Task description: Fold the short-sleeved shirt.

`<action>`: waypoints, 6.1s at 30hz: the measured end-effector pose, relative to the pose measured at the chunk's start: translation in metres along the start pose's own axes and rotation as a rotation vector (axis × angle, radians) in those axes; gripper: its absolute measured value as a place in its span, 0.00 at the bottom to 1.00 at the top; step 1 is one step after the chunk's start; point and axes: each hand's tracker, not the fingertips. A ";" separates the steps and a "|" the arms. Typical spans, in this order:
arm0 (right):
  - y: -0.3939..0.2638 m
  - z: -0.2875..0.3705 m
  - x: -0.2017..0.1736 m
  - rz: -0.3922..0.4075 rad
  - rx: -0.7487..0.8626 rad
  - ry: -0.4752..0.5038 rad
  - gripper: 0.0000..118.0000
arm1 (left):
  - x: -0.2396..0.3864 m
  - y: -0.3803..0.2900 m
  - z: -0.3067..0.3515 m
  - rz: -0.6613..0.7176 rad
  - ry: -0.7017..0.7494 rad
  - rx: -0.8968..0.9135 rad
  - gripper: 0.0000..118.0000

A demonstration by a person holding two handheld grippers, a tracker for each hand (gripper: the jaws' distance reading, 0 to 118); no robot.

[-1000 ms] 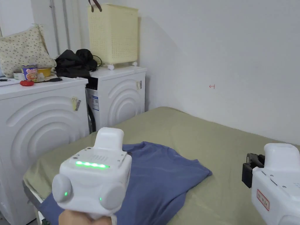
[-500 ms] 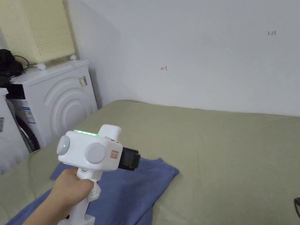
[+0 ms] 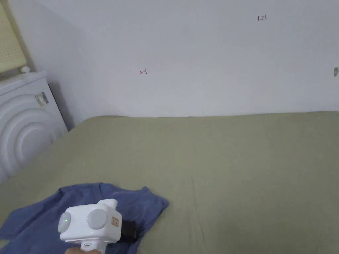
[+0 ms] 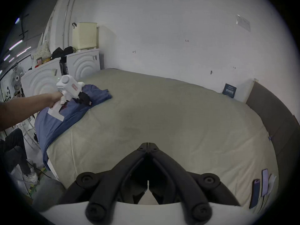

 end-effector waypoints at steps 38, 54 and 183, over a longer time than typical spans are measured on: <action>-0.060 0.152 0.117 -0.234 0.026 -0.283 0.01 | 0.580 -0.092 0.166 -0.633 -1.026 -0.073 1.00; -0.010 0.104 0.101 -0.230 0.162 -0.239 0.01 | 0.201 -0.145 0.309 -0.083 -0.294 0.532 0.00; 0.070 -0.070 0.306 -0.490 0.090 -0.127 0.08 | 0.124 0.031 0.149 -0.047 -0.408 0.309 0.00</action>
